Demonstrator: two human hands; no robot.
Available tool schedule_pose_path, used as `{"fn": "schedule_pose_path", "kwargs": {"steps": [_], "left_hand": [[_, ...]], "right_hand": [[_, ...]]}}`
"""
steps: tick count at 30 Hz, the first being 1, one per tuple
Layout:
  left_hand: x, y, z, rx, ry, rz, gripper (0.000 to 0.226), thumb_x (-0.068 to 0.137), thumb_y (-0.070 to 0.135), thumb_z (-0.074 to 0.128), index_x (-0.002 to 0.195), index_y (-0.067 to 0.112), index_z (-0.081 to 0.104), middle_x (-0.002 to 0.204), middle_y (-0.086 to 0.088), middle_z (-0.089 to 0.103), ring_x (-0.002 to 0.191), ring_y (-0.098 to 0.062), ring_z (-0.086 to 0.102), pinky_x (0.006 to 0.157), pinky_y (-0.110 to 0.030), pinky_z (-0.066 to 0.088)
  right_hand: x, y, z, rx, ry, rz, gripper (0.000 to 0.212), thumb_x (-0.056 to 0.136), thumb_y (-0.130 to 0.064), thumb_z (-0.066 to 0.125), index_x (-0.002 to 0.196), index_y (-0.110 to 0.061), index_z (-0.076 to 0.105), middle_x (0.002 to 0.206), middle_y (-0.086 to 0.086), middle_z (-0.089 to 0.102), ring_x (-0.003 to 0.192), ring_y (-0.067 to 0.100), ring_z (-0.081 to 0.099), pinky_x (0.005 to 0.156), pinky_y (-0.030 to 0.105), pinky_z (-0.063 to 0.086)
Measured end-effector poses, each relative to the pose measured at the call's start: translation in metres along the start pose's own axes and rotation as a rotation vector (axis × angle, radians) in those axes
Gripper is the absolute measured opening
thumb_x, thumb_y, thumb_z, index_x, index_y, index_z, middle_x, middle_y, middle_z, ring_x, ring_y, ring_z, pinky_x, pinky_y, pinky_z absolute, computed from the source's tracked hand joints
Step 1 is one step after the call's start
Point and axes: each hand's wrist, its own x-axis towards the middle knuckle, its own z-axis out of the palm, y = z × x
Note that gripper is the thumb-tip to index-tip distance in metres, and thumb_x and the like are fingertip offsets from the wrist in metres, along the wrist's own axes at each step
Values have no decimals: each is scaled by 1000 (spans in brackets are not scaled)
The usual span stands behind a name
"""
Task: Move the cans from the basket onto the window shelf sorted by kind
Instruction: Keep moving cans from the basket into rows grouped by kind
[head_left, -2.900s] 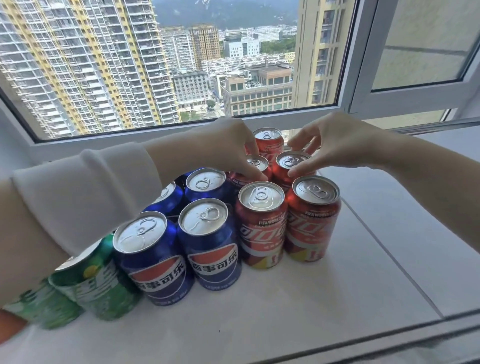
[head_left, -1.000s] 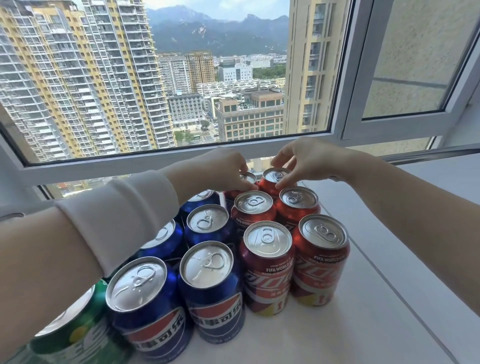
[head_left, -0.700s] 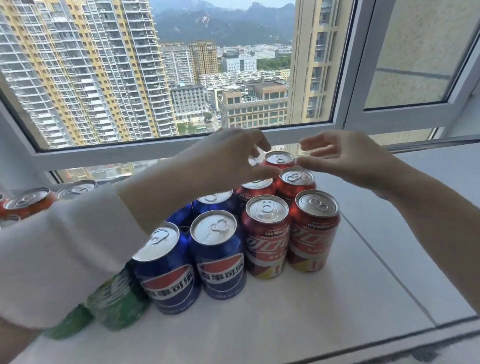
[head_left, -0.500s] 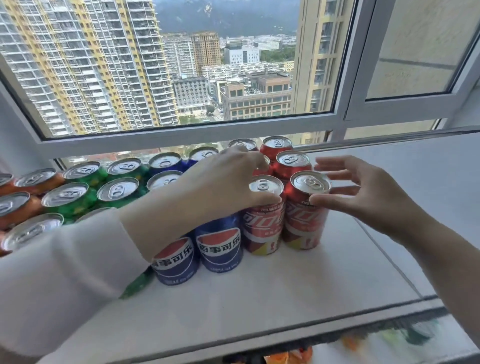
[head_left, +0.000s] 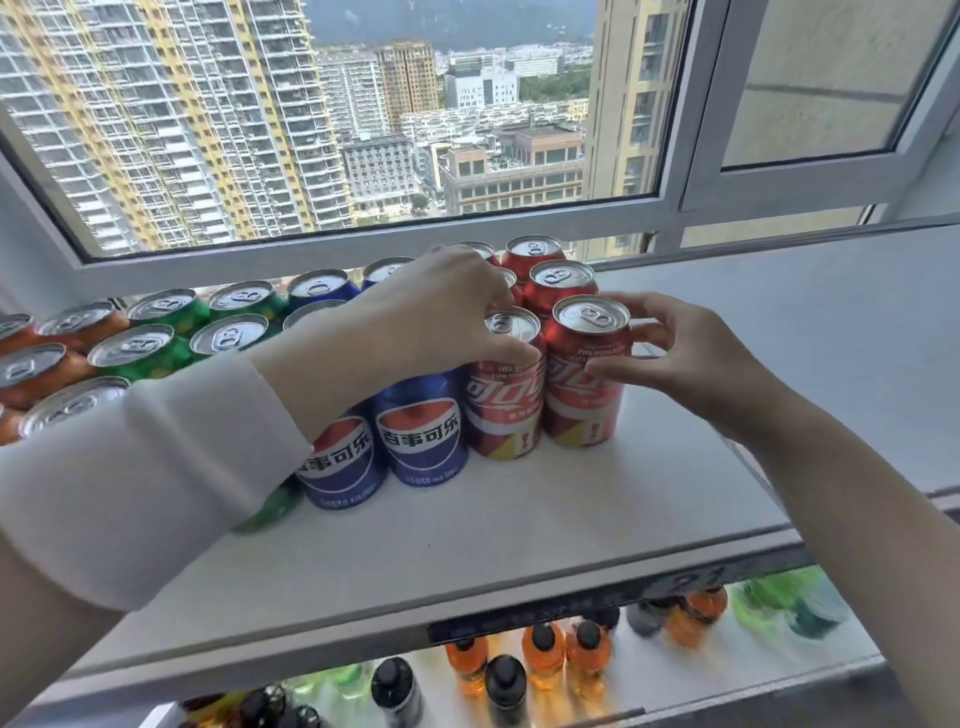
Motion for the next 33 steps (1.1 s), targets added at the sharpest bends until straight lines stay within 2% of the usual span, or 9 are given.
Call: {"fn": "schedule_pose_path", "kwargs": {"steps": [5, 8, 11, 15, 19, 23, 27, 30, 33], "left_hand": [[1, -2, 2, -27, -4, -14, 59, 79, 52, 61, 125, 16, 58, 121, -4, 59, 93, -11, 45, 79, -24, 34], [0, -2, 2, -50, 8, -18, 60, 78, 52, 62, 125, 17, 58, 121, -3, 60, 96, -12, 47, 79, -24, 34], [1, -1, 2, -47, 6, -28, 59, 78, 53, 62, 125, 17, 58, 119, -2, 59, 92, -9, 43, 77, -23, 32], [1, 1, 2, -40, 4, -39, 59, 78, 53, 61, 124, 17, 58, 119, -3, 59, 94, -11, 44, 78, -23, 32], [0, 2, 4, -33, -5, -37, 61, 79, 53, 60, 127, 15, 56, 121, -6, 57, 106, -16, 48, 80, -24, 32], [-2, 1, 6, -57, -1, -44, 60, 80, 51, 61, 128, 16, 54, 123, -6, 53, 98, -11, 40, 81, -24, 32], [-7, -1, 10, -83, 27, -66, 62, 79, 53, 60, 129, 17, 51, 126, -5, 51, 113, -17, 46, 86, -24, 32], [-18, -3, 6, -117, 84, -90, 68, 78, 55, 58, 136, 21, 43, 134, -3, 48, 120, -19, 45, 94, -29, 35], [-40, -14, -8, -154, 158, -137, 63, 83, 55, 49, 138, 27, 39, 142, 5, 43, 123, -17, 44, 91, -27, 33]], "right_hand": [[-5, 9, 6, -5, 22, 31, 88, 46, -41, 78, 127, -21, 48, 113, -8, 57, 105, 7, 55, 84, 25, 50], [-7, 16, 8, 10, 73, 39, 75, 52, -32, 81, 118, -20, 47, 109, -7, 56, 104, 9, 55, 80, 24, 51], [-6, 17, 4, 20, 41, 46, 68, 55, -26, 81, 114, -20, 47, 106, -9, 58, 101, 2, 55, 73, 18, 48], [-6, 19, 0, 43, -5, 60, 77, 50, -32, 77, 119, -17, 49, 110, -5, 61, 105, 4, 57, 80, 21, 48], [-8, 22, 3, 102, -17, 54, 73, 52, -30, 77, 119, -19, 49, 112, -4, 60, 107, 5, 56, 80, 21, 50], [-11, 24, 6, 116, -1, 54, 75, 54, -31, 77, 122, -18, 47, 114, -4, 59, 110, 7, 56, 84, 22, 50], [-13, 21, 8, 100, -5, 72, 76, 58, -30, 77, 126, -22, 43, 120, -8, 54, 116, 11, 52, 86, 22, 48], [-19, 11, 12, -8, 147, 32, 88, 61, -45, 70, 138, -24, 34, 136, -6, 40, 124, 6, 39, 102, 26, 36], [-22, -15, 20, -190, 326, -109, 84, 70, -56, 53, 143, -22, 29, 145, -4, 31, 125, -2, 29, 98, 9, 23]]}}
